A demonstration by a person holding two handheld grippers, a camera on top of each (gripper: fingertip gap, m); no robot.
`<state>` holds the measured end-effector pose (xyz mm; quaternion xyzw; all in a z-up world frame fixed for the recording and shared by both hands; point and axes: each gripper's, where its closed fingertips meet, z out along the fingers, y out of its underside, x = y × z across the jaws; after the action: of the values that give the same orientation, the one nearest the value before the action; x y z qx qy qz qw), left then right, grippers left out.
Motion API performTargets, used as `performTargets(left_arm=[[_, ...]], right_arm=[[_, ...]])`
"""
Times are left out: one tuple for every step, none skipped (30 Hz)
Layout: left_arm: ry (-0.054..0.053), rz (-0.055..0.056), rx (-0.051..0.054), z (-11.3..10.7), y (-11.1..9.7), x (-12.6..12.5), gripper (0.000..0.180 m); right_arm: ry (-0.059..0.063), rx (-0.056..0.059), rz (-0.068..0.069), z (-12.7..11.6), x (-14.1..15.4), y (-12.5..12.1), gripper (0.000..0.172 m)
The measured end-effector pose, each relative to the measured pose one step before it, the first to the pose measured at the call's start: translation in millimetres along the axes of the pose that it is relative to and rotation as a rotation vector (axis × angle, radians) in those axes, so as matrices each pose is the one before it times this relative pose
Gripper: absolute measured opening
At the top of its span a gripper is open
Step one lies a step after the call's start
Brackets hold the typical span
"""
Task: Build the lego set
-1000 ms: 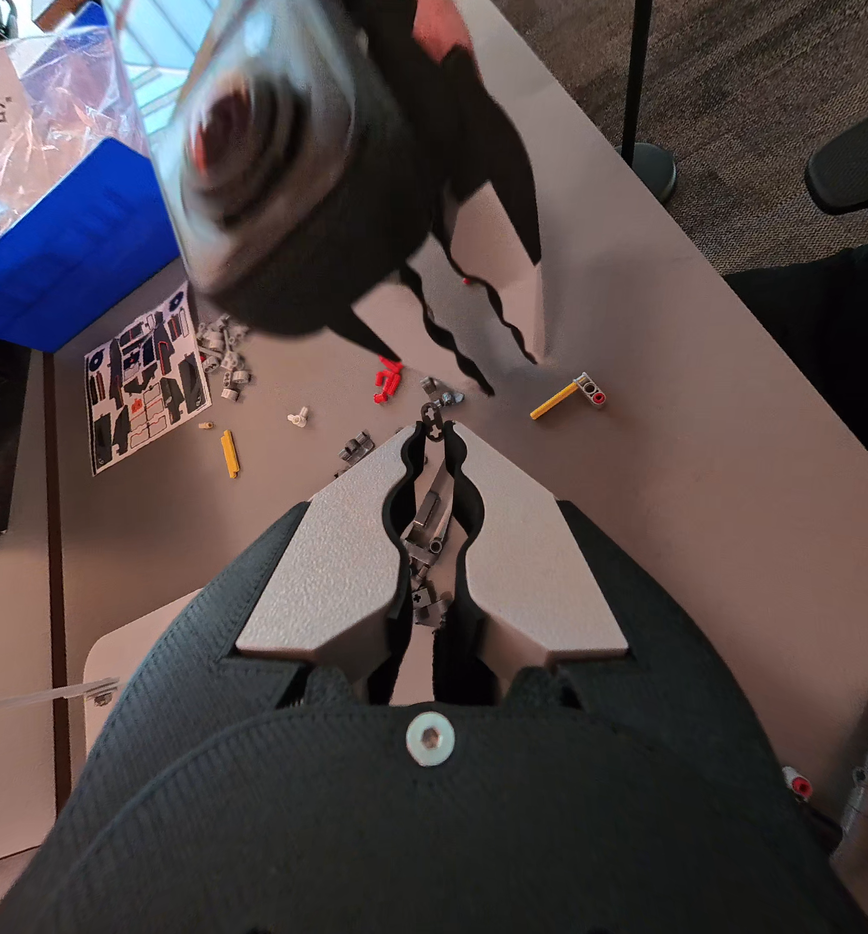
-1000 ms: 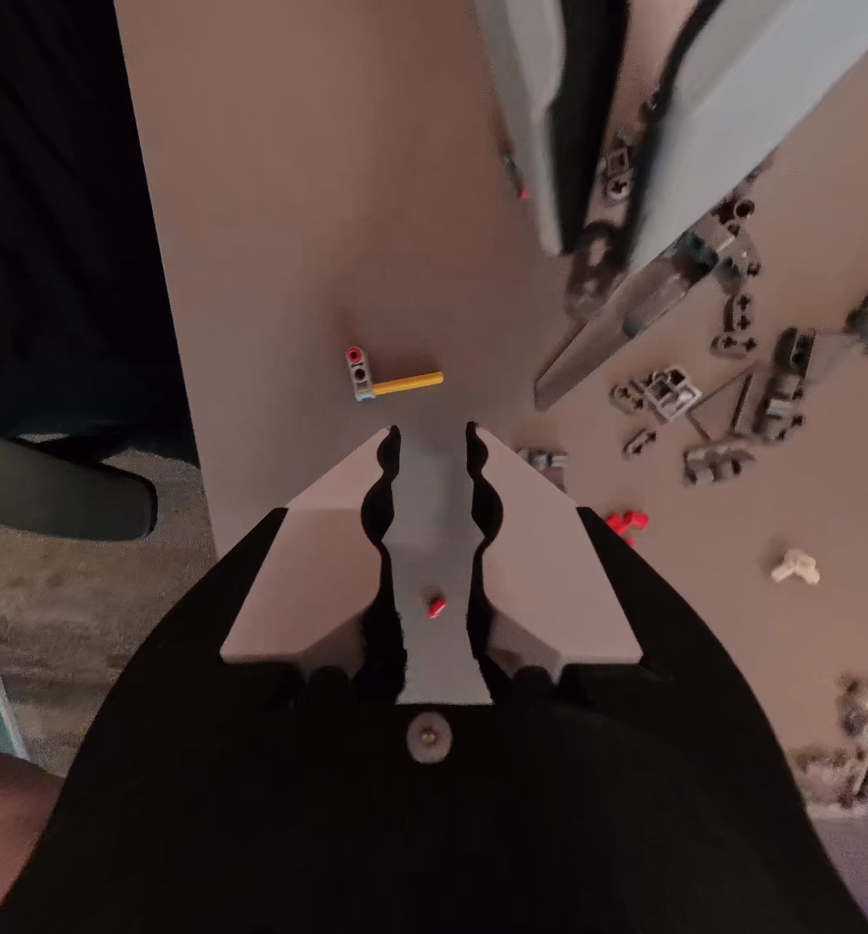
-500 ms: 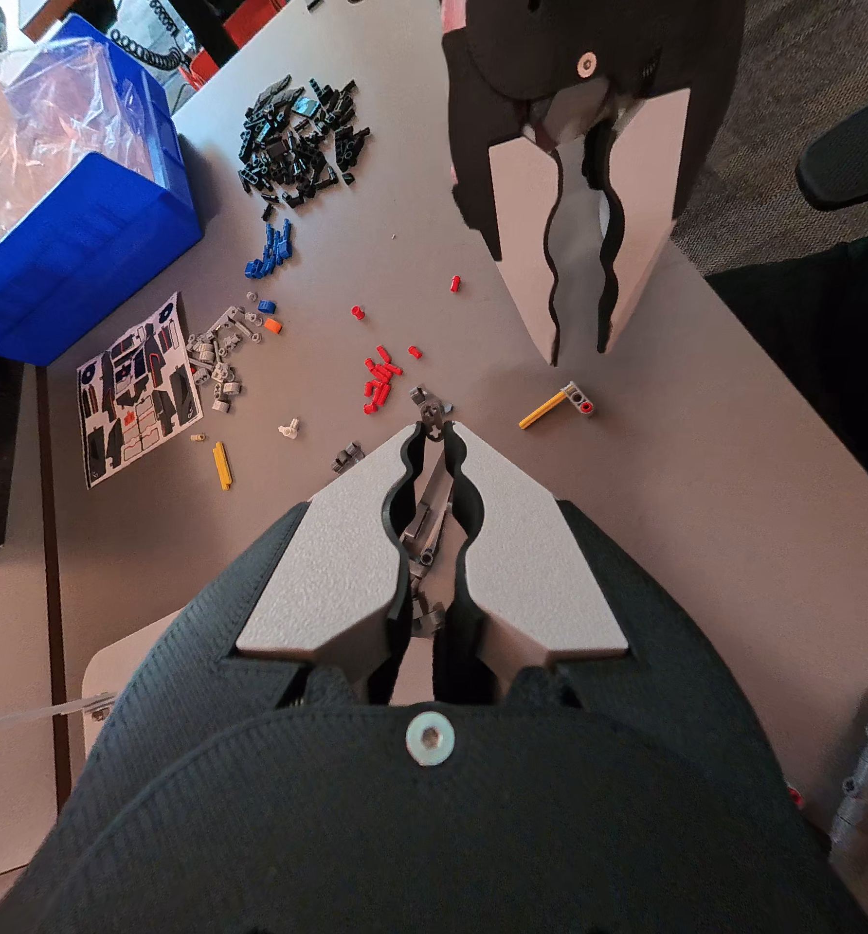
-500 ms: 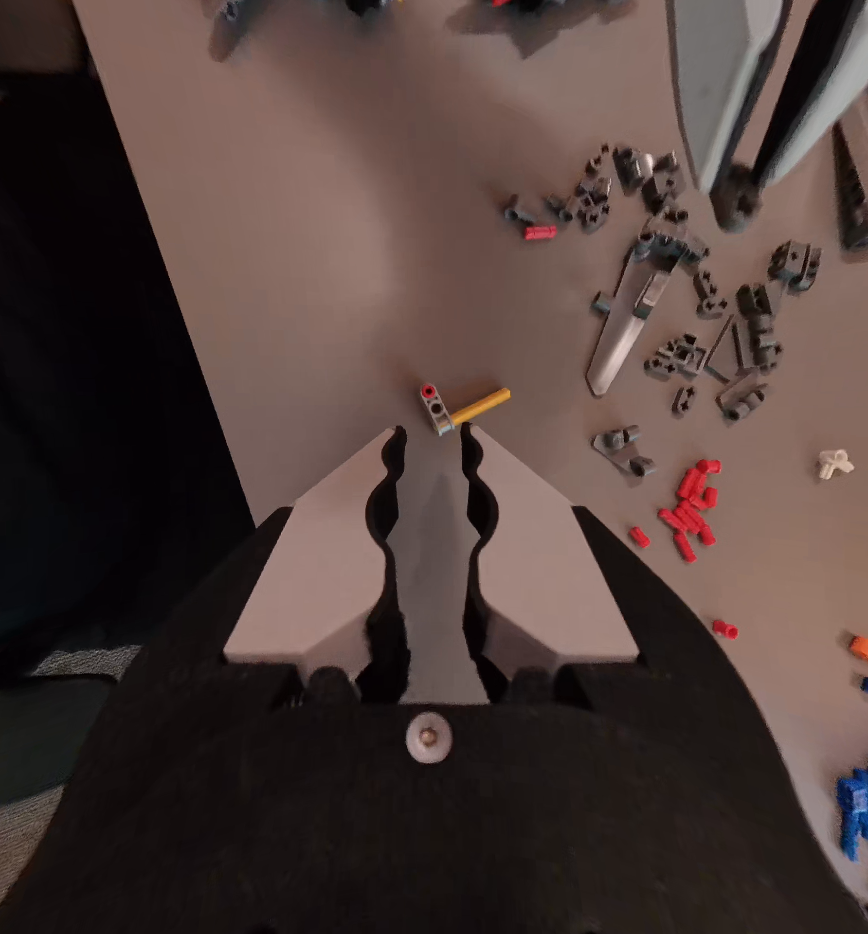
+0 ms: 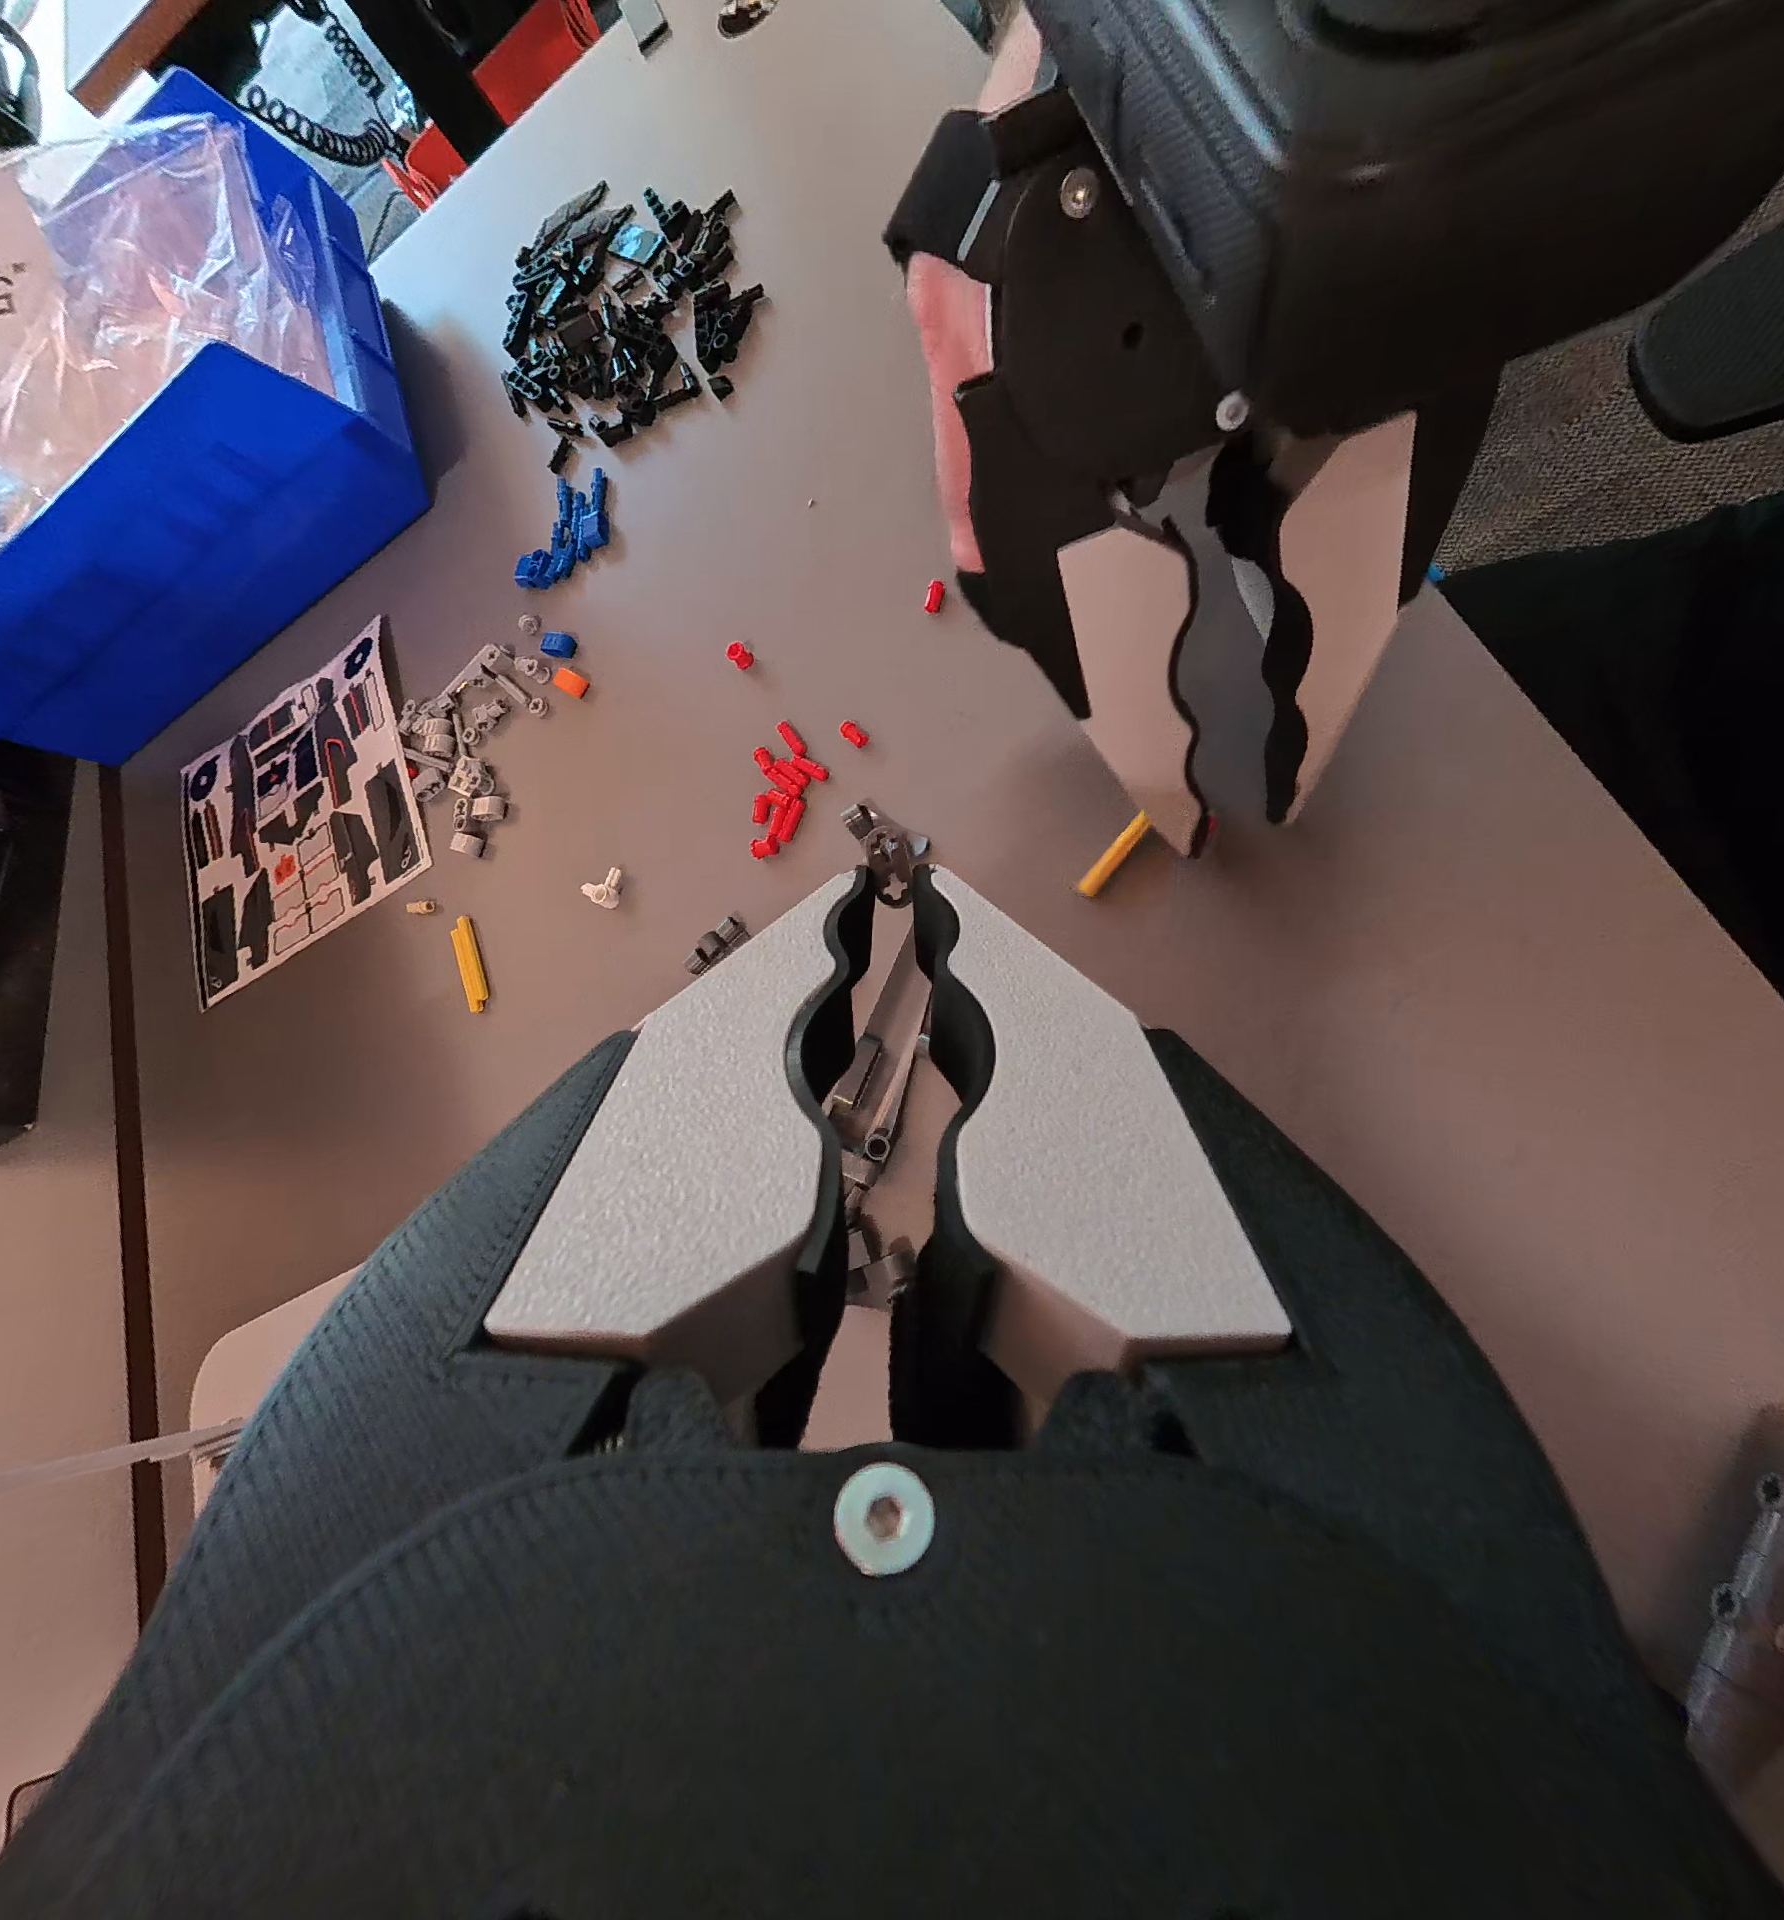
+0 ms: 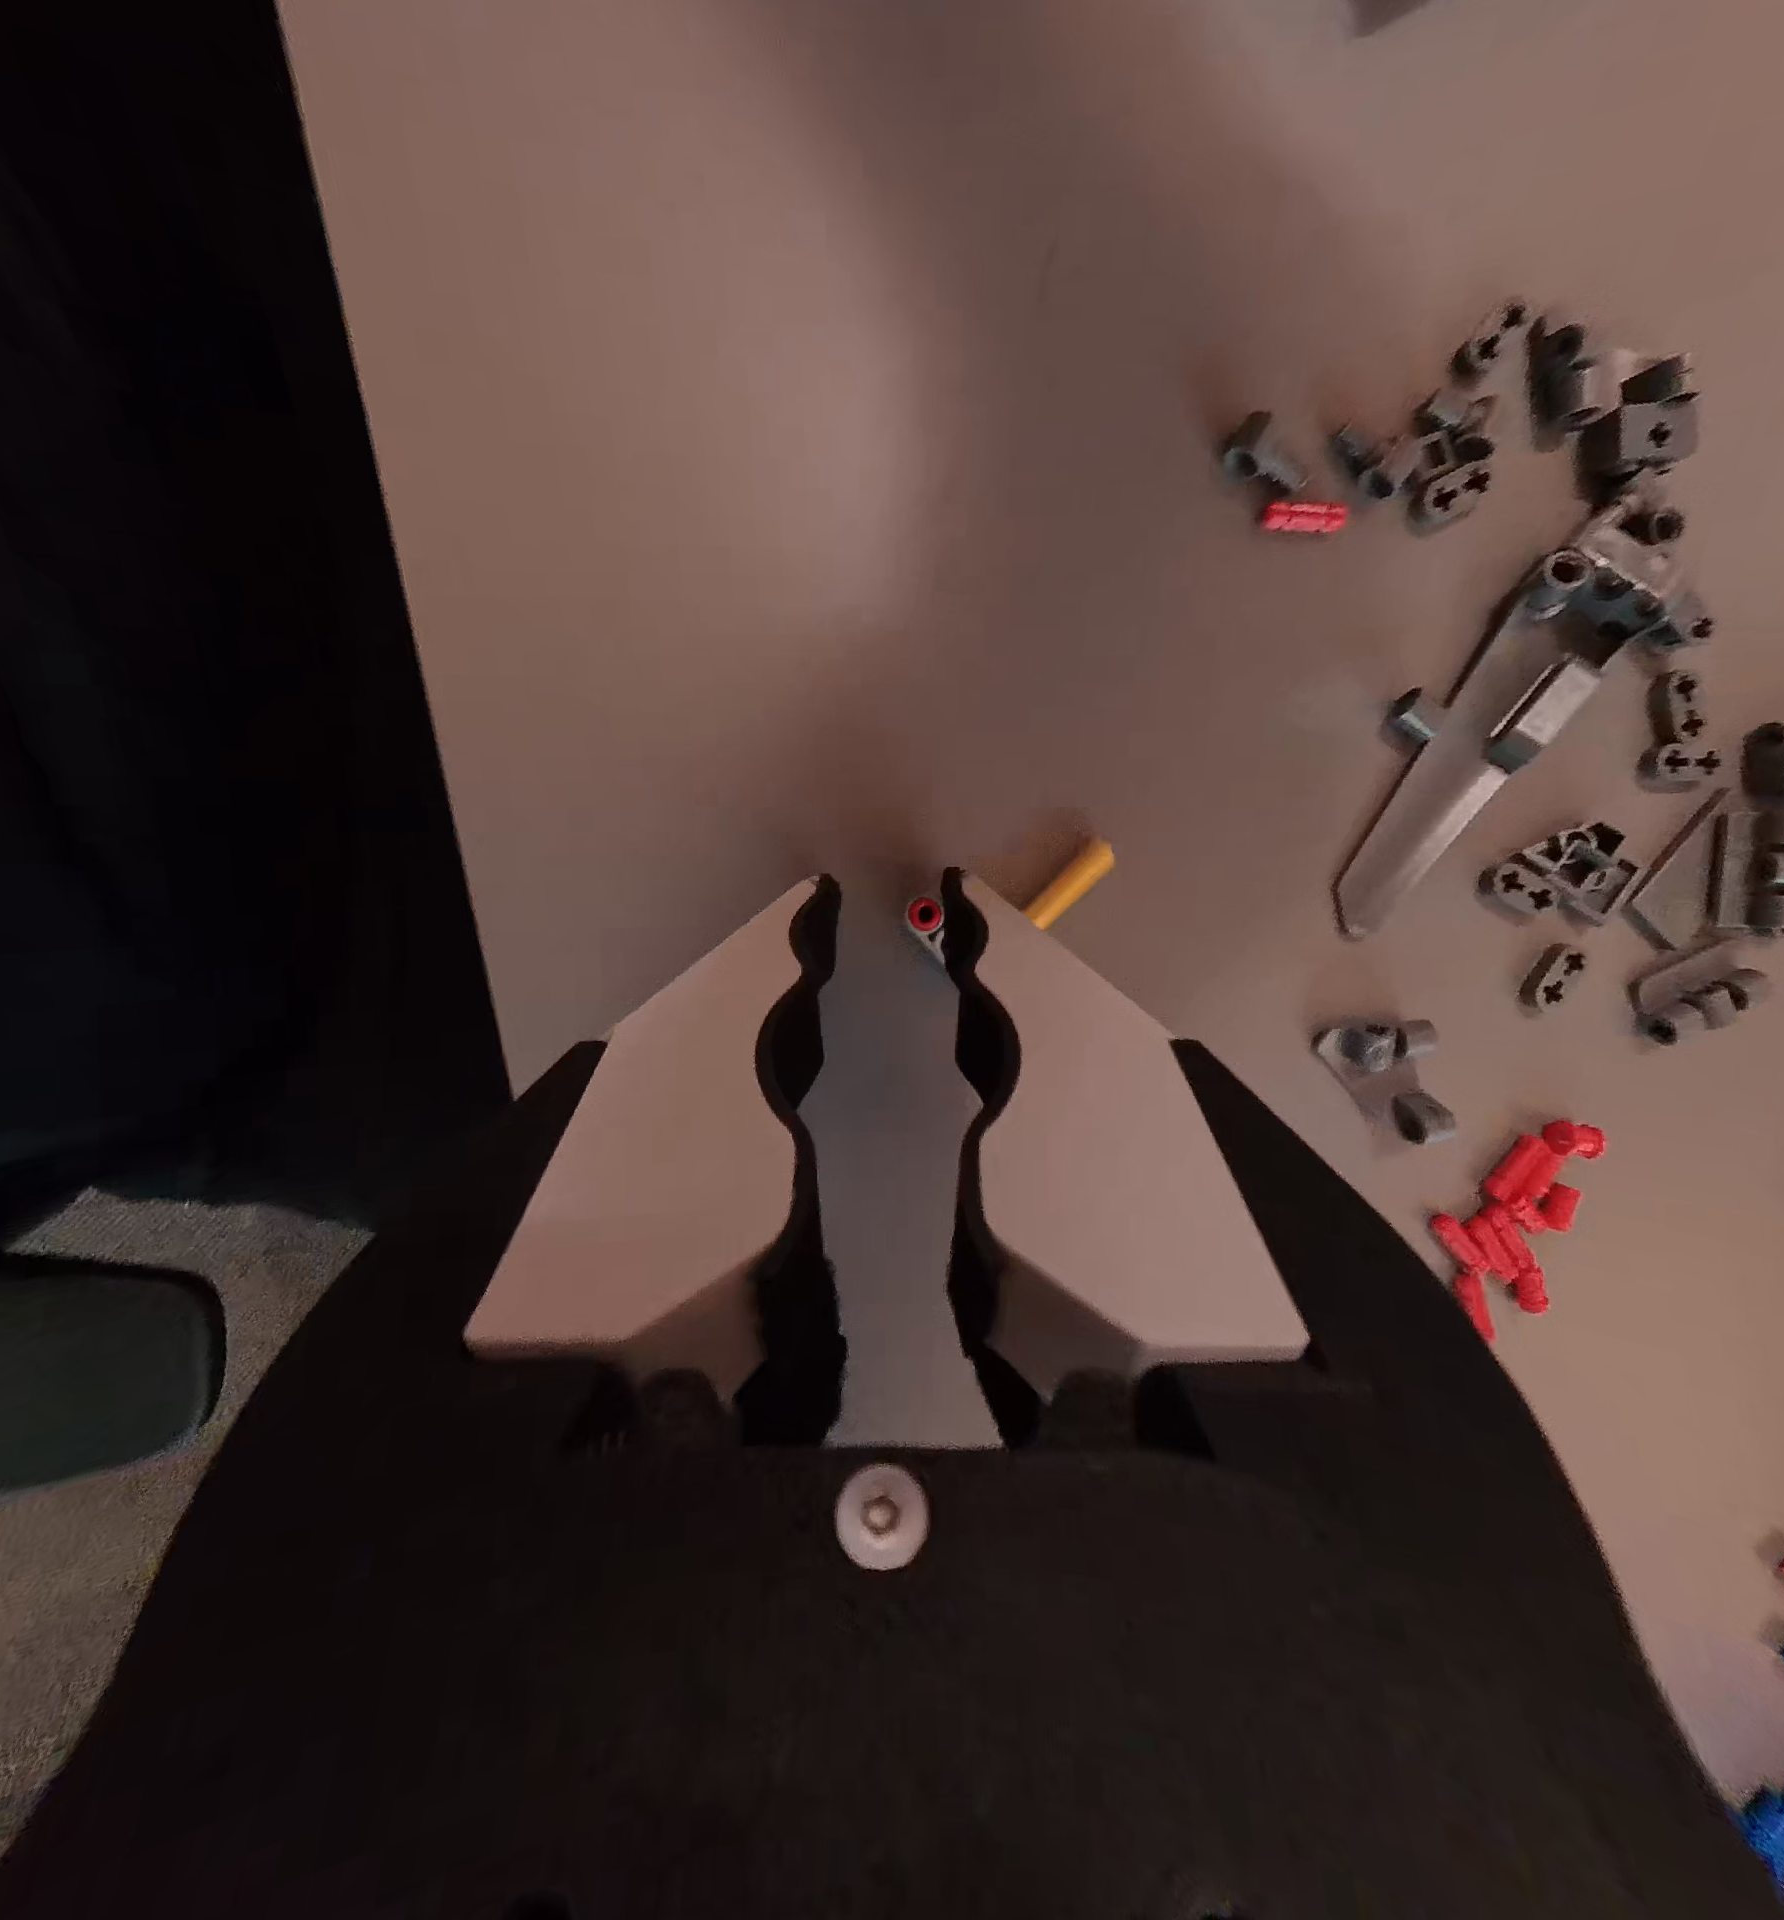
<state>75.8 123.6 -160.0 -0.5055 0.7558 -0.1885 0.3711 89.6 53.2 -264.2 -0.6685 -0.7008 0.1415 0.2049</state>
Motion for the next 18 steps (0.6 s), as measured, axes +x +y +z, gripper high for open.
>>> performTargets(left_arm=[[0.0001, -0.0008, 0.0006, -0.20, 0.25, -0.36, 0.006], [-0.0001, -0.0005, 0.0004, 0.00, 0.22, -0.40, 0.006], [0.0004, -0.0010, 0.0001, 0.34, 0.24, -0.38, 0.006], [0.0010, -0.0010, -0.0002, 0.39, 0.35, -0.27, 0.006], [0.0014, -0.0009, -0.0008, 0.76, 0.41, -0.08, 0.006], [0.0016, -0.0012, -0.0017, 0.76, 0.59, 0.01, 0.006], [0.0016, -0.0008, -0.0017, 0.88, 0.68, 0.14, 0.006], [0.0018, -0.0008, -0.0013, 0.76, 0.41, 0.27, 0.006], [0.0018, -0.0013, -0.0015, 0.68, 0.54, 0.24, 0.006], [0.0008, -0.0007, -0.0012, 0.49, 0.21, 0.13, 0.006], [0.0006, -0.0004, 0.0001, 0.29, 0.16, 0.11, 0.006], [0.0005, -0.0007, 0.0002, 0.17, -0.12, -0.01, 0.006], [0.0003, -0.0004, 0.0000, 0.09, 0.01, -0.13, 0.006], [0.0005, -0.0009, 0.0006, 0.27, -0.06, -0.06, 0.006], [0.0007, -0.0007, 0.0006, 0.20, 0.00, -0.02, 0.006], [0.0008, -0.0008, -0.0003, 0.26, 0.05, 0.19, 0.006], [0.0004, 0.0001, -0.0014, 0.37, 0.19, 0.31, 0.006], [0.0003, 0.0011, -0.0018, 0.25, 0.18, 0.52, 0.006]], right_arm=[[-0.0151, -0.0117, -0.0079, -1.84, -2.70, 3.68, 0.015], [-0.0210, -0.0141, -0.0055, -2.27, -3.66, 4.56, 0.010], [-0.0150, -0.0122, -0.0069, -2.61, -3.19, 4.90, 0.008], [0.0036, -0.0103, 0.0029, -2.95, -0.10, 4.56, 0.008], [0.0166, -0.0038, 0.0141, -3.65, 2.14, 3.09, 0.012], [0.0169, 0.0118, 0.0099, -4.79, 1.72, 0.35, 0.014], [0.0128, 0.0265, 0.0019, -5.39, 0.35, -2.28, 0.016], [0.0190, 0.0329, 0.0006, -5.38, 1.04, -3.45, 0.020], [0.0185, 0.0259, -0.0012, -4.41, 0.75, -1.98, 0.023], [0.0133, 0.0101, -0.0057, -2.98, -0.61, 0.82, 0.024], [0.0212, -0.0023, -0.0028, -1.64, 0.91, 3.20, 0.019], [0.0252, -0.0114, 0.0057, -0.42, 2.34, 4.33, 0.015], [0.0199, -0.0128, 0.0052, 0.51, 1.57, 4.42, 0.013], [0.0135, -0.0093, 0.0069, 1.03, 1.03, 3.69, 0.013], [0.0085, -0.0149, 0.0143, 1.70, 1.22, 4.26, 0.015], [0.0068, -0.0196, 0.0091, 1.88, 1.04, 4.92, 0.017], [0.0076, -0.0138, 0.0023, 1.70, 1.07, 4.32, 0.017], [-0.0039, -0.0067, 0.0082, 1.73, -0.24, 3.07, 0.019]])
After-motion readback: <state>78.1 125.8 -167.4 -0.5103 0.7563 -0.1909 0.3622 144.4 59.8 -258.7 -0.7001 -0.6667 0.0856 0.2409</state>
